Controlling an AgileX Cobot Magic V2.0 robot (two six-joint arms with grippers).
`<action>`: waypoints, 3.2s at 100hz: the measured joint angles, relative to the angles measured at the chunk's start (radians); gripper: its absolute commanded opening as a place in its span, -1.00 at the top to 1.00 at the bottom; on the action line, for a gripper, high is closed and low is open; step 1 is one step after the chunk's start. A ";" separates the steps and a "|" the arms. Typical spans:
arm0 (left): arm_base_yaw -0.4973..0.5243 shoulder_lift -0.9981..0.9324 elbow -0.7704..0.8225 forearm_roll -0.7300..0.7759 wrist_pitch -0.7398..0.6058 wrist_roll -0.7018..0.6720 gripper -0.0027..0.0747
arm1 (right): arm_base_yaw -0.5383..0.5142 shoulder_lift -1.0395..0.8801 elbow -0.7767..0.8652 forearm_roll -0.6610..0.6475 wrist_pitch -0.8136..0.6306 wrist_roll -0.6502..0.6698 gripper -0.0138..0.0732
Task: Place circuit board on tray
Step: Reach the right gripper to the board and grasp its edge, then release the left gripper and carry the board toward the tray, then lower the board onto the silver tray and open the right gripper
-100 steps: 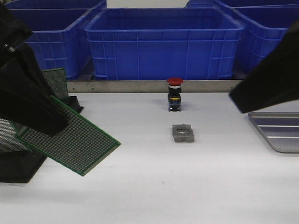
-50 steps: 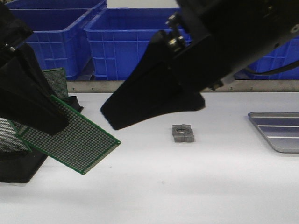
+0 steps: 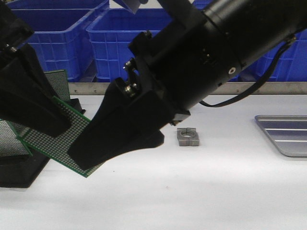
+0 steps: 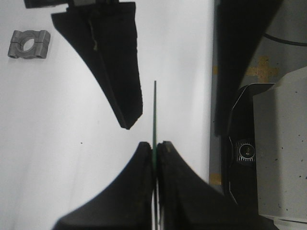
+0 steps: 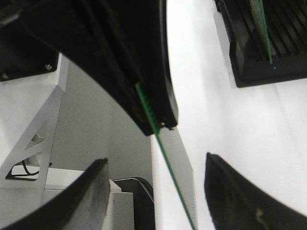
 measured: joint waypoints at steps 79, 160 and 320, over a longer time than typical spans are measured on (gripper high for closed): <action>0.005 -0.036 -0.002 0.045 -0.148 -0.002 -0.45 | -0.062 0.002 -0.001 0.000 -0.020 0.092 0.83; 0.038 -0.129 -0.003 0.053 -0.199 -0.002 -0.45 | -0.886 0.022 -0.001 0.000 0.012 0.449 0.83; 0.109 -0.205 -0.003 0.042 -0.196 -0.009 -0.45 | -0.946 -0.101 0.123 0.018 0.026 0.371 -0.31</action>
